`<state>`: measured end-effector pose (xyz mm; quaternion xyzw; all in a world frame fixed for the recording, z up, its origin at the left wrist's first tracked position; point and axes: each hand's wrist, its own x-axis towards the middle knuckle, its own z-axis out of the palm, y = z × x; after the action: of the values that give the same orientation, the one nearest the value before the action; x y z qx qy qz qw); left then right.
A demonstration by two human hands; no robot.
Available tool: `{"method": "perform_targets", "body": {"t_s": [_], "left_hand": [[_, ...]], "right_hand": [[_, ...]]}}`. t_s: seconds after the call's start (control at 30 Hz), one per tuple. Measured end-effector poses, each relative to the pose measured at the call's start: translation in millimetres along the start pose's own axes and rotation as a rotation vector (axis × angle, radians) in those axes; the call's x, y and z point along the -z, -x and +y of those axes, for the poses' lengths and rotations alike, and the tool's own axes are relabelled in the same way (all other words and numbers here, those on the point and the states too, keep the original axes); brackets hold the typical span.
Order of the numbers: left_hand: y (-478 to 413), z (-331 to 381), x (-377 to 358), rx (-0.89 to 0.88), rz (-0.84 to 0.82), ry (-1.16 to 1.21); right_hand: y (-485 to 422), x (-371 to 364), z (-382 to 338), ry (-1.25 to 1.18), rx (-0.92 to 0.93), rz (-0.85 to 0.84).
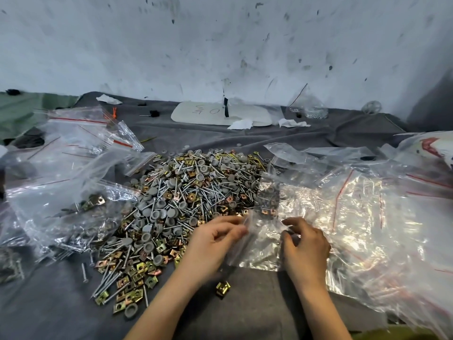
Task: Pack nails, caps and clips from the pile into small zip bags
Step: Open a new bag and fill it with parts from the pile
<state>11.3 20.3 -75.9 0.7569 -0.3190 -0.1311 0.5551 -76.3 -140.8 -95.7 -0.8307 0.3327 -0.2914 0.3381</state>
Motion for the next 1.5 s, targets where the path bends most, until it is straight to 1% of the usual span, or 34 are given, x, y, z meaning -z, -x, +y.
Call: {"method": "perform_targets", "body": {"t_s": [0.03, 0.1, 0.17, 0.23, 0.3, 0.47, 0.53, 0.6, 0.67, 0.73, 0.8, 0.83, 0.9, 1.0, 1.07, 1.1, 1.13, 1.2, 1.23, 1.27, 1.3, 1.37, 1.5], "left_hand": [[1.3, -1.7, -0.4, 0.013, -0.018, -0.068], [2.1, -3.3, -1.3, 0.024, 0.005, -0.212], [3.0, -5.5, -0.9, 0.004, 0.106, -0.257], [4.1, -7.1, 1.7, -0.065, 0.236, -0.285], [6.1, -7.1, 4.6, -0.136, 0.301, -0.278], [10.9, -8.3, 5.5, -0.177, 0.207, -0.086], [12.3, -10.4, 4.4, -0.222, 0.187, -0.077], [12.5, -14.3, 3.8, -0.291, 0.228, -0.121], [12.2, -16.7, 2.9, -0.364, 0.308, -0.152], [10.9, -19.7, 2.3, -0.4, 0.347, -0.153], [11.0, -21.0, 0.6, -0.406, 0.331, -0.146], [10.7, -21.1, -0.4, -0.417, 0.321, -0.154], [11.4, -21.5, -1.5, -0.442, 0.306, -0.171], [12.0, -22.2, 0.4, -0.417, 0.329, -0.146], [11.7, -22.3, 2.4, -0.404, 0.333, -0.136], [11.9, -21.6, 3.2, -0.398, 0.329, -0.118], [12.2, -20.6, 3.7, -0.382, 0.326, -0.094], [13.2, -19.6, 4.1, -0.343, 0.319, -0.04], [14.1, -19.8, 4.5, -0.326, 0.313, -0.007], [14.9, -20.3, 4.7, -0.313, 0.31, 0.019], [15.2, -20.9, 5.0, -0.3, 0.306, 0.038], [14.5, -20.9, 5.3, -0.272, 0.311, 0.05], [11.4, -22.3, 5.2, -0.225, 0.344, 0.047]], "right_hand": [[-0.3, -0.1, 0.1, -0.015, 0.003, 0.015], [-0.5, -0.5, 0.3, -0.058, -0.001, 0.043], [-0.8, -0.6, 1.1, -0.094, -0.019, 0.073], [-1.0, -0.4, 1.6, -0.102, -0.038, 0.088], [-0.9, -0.3, 1.3, -0.077, -0.044, 0.082], [0.7, -0.3, 0.3, -0.009, -0.033, 0.07], [1.6, -0.8, 0.0, -0.001, -0.032, 0.07], [1.6, -1.4, 0.2, 0.006, -0.039, 0.061], [1.4, -2.1, 0.2, 0.027, -0.046, 0.053], [0.2, -2.2, -1.3, 0.074, -0.015, 0.1], [-4.4, 0.3, -9.0, 0.074, 0.069, 0.205], [-9.7, 2.8, -15.6, 0.054, 0.118, 0.225], [-25.1, 7.0, -32.2, 0.001, 0.203, 0.165], [-53.6, 10.0, -63.1, -0.152, 0.238, -0.022], [-68.7, 8.9, -82.5, -0.179, 0.281, -0.059], [-74.2, 7.2, -90.3, -0.143, 0.338, -0.088], [-78.0, 3.5, -97.2, -0.102, 0.4, -0.167], [-79.2, -7.7, -109.6, 0.019, 0.499, -0.439], [-79.0, -15.5, -113.6, 0.126, 0.551, -0.536], [-79.4, -23.2, -116.4, 0.234, 0.597, -0.58], [-79.7, -30.4, -118.8, 0.313, 0.625, -0.596], [-80.8, -41.1, -121.5, 0.386, 0.633, -0.604], [-80.3, -56.2, -116.2, 0.37, 0.545, -0.599]]}}
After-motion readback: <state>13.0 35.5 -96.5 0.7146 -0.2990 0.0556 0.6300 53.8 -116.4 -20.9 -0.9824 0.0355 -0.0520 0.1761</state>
